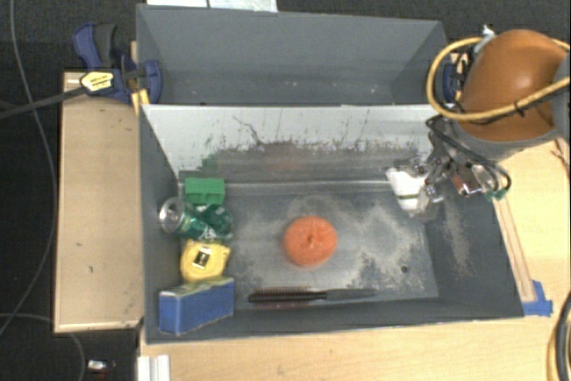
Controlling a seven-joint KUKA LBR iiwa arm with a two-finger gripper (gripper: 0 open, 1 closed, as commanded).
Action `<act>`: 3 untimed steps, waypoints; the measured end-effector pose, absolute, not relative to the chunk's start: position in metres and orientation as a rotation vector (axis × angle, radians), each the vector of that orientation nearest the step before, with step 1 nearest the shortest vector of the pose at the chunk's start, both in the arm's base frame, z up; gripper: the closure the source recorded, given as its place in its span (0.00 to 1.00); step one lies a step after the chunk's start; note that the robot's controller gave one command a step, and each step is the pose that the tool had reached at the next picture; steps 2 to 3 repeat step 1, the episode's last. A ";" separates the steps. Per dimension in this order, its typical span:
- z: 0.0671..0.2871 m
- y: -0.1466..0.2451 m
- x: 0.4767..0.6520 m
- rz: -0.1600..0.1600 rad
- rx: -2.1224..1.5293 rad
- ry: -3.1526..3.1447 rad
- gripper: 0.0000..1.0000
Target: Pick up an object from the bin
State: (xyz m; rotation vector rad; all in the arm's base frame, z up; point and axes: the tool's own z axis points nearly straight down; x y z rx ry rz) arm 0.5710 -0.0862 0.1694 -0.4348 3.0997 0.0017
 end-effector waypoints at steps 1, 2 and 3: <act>0.204 -0.087 0.573 -0.002 -0.432 3.093 1.00; 0.204 -0.087 0.573 -0.002 -0.432 3.093 1.00; 0.204 -0.087 0.573 -0.002 -0.432 3.093 1.00</act>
Offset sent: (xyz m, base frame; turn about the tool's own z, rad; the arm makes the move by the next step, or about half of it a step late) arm 0.0014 -0.0003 0.0431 0.0008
